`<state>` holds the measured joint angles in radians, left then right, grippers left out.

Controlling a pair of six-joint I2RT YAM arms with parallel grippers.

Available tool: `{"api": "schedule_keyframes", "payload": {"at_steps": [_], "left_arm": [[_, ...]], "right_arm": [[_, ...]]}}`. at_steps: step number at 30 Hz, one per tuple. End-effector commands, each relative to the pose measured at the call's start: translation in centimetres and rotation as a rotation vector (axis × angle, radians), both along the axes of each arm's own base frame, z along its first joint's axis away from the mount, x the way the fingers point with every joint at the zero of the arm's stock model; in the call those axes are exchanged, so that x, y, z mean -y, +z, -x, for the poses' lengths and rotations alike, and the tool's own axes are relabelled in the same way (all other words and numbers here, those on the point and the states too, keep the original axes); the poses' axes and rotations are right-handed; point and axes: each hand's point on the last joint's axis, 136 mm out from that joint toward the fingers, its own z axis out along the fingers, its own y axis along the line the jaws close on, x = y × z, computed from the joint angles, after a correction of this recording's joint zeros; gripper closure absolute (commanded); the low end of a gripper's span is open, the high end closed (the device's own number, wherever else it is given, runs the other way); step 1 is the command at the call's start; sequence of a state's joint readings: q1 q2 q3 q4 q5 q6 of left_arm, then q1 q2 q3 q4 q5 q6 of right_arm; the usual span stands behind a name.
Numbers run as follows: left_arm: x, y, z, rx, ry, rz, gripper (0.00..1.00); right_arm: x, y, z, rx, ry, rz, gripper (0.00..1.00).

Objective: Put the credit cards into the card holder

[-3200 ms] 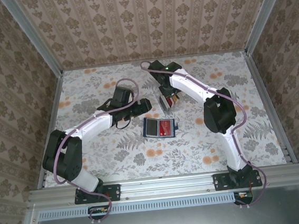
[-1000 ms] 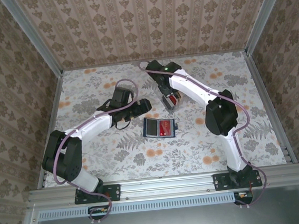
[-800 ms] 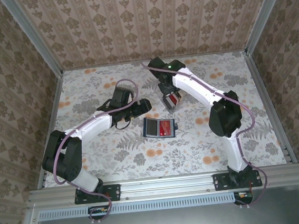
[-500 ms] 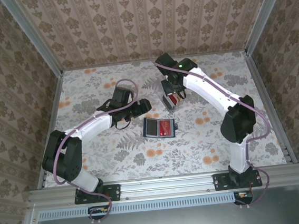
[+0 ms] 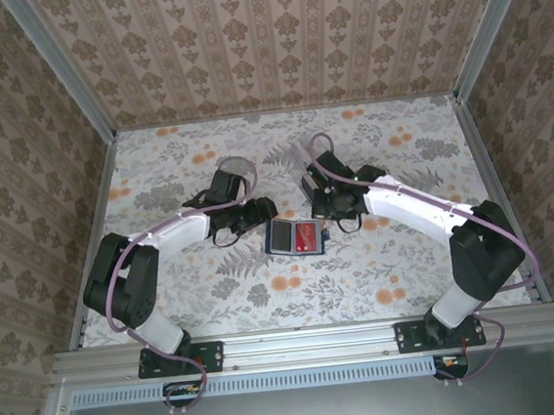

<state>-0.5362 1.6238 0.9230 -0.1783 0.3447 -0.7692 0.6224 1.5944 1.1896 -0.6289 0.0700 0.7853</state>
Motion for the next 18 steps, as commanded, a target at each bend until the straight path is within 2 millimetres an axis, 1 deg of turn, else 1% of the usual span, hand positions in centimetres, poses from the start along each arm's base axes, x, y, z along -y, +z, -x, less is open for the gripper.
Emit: {"api": "schedule_keyframes", "payload": {"at_steps": [1, 4, 8, 12, 13, 18], "left_arm": [[0.2, -1.0, 0.9, -0.035, -0.026, 0.020, 0.35], [0.1, -1.4, 1.2, -0.043, -0.031, 0.016, 0.41], [-0.1, -1.8, 1.5, -0.050, -0.035, 0.007, 0.50], [0.1, -2.2, 1.9, -0.058, -0.052, 0.009, 0.57], [0.2, -2.3, 2.0, -0.059, -0.055, 0.010, 0.58], [0.7, -2.8, 2.4, -0.072, -0.071, 0.006, 0.61]], "right_arm": [[-0.9, 0.9, 0.0, 0.070, -0.071, -0.048, 1.00], [-1.0, -0.6, 0.6, 0.046, -0.068, -0.024, 1.00], [-0.3, -2.5, 1.3, 0.006, -0.073, 0.027, 1.00], [0.4, -3.3, 2.0, -0.004, -0.078, 0.037, 1.00], [0.0, -3.3, 1.7, 0.010, -0.076, 0.018, 1.00], [-0.7, -4.1, 1.9, 0.008, -0.068, -0.030, 1.00]]}}
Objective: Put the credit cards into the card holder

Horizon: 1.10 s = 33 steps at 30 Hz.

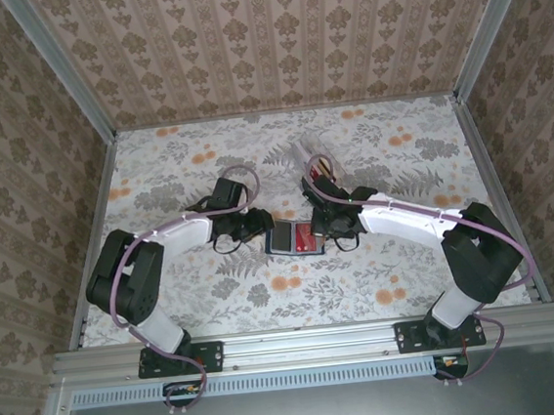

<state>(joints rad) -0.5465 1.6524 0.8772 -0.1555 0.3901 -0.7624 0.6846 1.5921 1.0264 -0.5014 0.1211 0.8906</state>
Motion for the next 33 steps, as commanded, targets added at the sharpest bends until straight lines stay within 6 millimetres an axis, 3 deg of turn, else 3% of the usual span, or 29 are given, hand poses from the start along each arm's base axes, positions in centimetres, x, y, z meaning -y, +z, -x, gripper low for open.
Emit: {"api": "schedule_keyframes", "payload": {"at_steps": [1, 12, 25, 29, 33], "left_arm": [[0.5, -0.8, 0.7, -0.015, -0.033, 0.001, 0.62], [0.6, -2.0, 1.6, -0.034, -0.039, -0.034, 0.78], [1.0, -2.4, 2.1, -0.038, -0.035, -0.053, 0.83], [1.4, -2.4, 2.2, -0.038, -0.037, -0.048, 0.84], [1.7, -2.2, 2.1, -0.031, -0.035, -0.045, 0.85]], "right_arm": [[-0.6, -0.1, -0.4, 0.029, -0.015, -0.048, 1.00], [-0.9, -2.1, -0.2, -0.001, -0.007, -0.089, 1.00], [-1.7, 1.9, -0.9, 0.077, 0.043, -0.137, 1.00], [-2.8, 3.0, -1.1, 0.088, 0.088, -0.179, 1.00], [-3.0, 3.1, -1.2, 0.078, 0.088, -0.168, 1.00]]}}
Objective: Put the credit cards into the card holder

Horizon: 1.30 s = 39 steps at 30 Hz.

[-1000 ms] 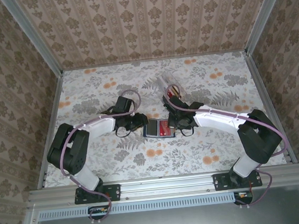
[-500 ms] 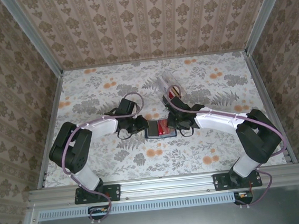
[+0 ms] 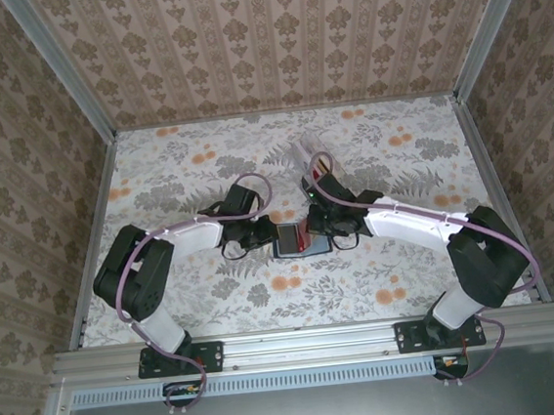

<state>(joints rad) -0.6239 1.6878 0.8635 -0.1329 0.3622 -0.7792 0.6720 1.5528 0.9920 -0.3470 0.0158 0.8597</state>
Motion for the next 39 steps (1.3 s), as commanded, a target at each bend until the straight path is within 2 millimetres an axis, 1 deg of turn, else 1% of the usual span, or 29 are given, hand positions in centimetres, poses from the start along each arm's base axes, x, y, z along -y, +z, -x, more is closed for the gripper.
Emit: {"api": "schedule_keyframes", "payload": {"at_steps": [1, 2, 4, 11, 17, 18, 22, 25, 27, 30, 32, 35, 39], "left_arm": [[0.0, -0.6, 0.2, -0.010, 0.015, -0.015, 0.85], [0.0, -0.6, 0.1, -0.009, 0.018, -0.016, 0.85], [0.0, -0.4, 0.0, -0.003, 0.019, -0.014, 0.84], [0.1, -0.1, -0.2, 0.008, 0.025, -0.004, 0.84], [-0.1, 0.4, -0.5, 0.028, 0.038, -0.008, 0.82], [-0.2, 0.5, -0.5, 0.032, 0.045, -0.011, 0.81], [-1.2, 0.9, -0.6, 0.052, 0.081, -0.044, 0.75], [-2.2, 1.1, -0.6, 0.064, 0.105, -0.083, 0.68], [-2.5, 1.2, -0.5, 0.072, 0.113, -0.092, 0.66], [-2.2, 1.5, -0.6, 0.085, 0.099, -0.075, 0.58], [-1.7, 1.5, -0.7, 0.086, 0.082, -0.058, 0.56], [-1.0, 1.5, -0.8, 0.085, 0.057, -0.041, 0.55], [-0.5, 1.0, -0.5, 0.070, 0.040, -0.039, 0.56]], "right_arm": [[-0.2, 0.9, -0.1, -0.001, 0.016, 0.006, 1.00], [0.1, 0.7, -0.1, -0.009, 0.009, 0.020, 1.00], [-0.1, 0.6, -0.1, -0.013, 0.019, 0.021, 1.00], [-2.0, 1.0, -0.2, -0.011, 0.087, -0.035, 0.99], [-3.8, 0.8, -0.1, -0.024, 0.151, -0.078, 1.00], [-3.8, 0.8, -0.2, -0.022, 0.146, -0.074, 0.99], [-2.2, 0.1, -0.2, -0.029, 0.094, -0.011, 1.00], [-1.5, 0.0, -0.2, -0.029, 0.073, -0.024, 1.00], [-1.4, -0.2, -0.2, -0.032, 0.072, -0.044, 1.00], [-2.0, -0.6, 0.1, -0.033, 0.089, -0.099, 1.00], [-2.3, -0.8, 0.2, -0.035, 0.090, -0.131, 1.00], [-2.0, -1.5, 0.3, -0.036, 0.072, -0.146, 1.00], [-1.6, -2.5, 0.7, -0.044, 0.057, -0.180, 1.00]]}}
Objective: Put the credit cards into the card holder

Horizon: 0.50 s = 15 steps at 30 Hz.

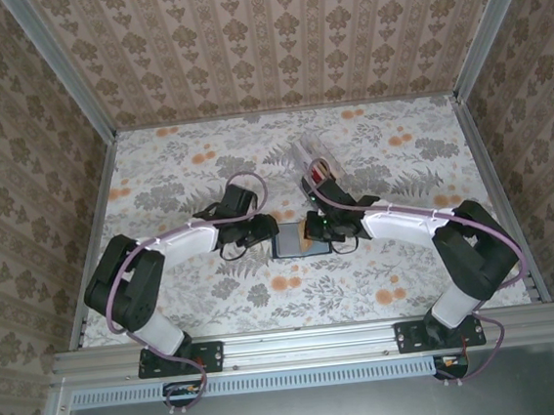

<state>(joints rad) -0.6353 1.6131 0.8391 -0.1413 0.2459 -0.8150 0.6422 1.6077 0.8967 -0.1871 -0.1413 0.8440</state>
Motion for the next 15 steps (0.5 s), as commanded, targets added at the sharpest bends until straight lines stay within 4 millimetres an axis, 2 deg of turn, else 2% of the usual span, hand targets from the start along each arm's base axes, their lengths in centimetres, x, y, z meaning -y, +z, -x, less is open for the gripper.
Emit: {"api": "schedule_keyframes", "payload": {"at_steps": [1, 6, 15], "left_arm": [[0.9, -0.3, 0.3, -0.004, -0.041, 0.009, 0.57], [1.0, -1.5, 0.8, -0.034, -0.050, -0.013, 0.69], [1.1, -3.3, 1.8, -0.080, -0.064, -0.054, 0.77]], "right_arm": [[-0.3, 0.5, -0.1, 0.016, -0.021, -0.087, 1.00], [-0.1, -0.6, 0.2, 0.001, -0.044, -0.145, 1.00], [1.6, -3.4, 1.0, -0.036, -0.110, -0.130, 1.00]]}}
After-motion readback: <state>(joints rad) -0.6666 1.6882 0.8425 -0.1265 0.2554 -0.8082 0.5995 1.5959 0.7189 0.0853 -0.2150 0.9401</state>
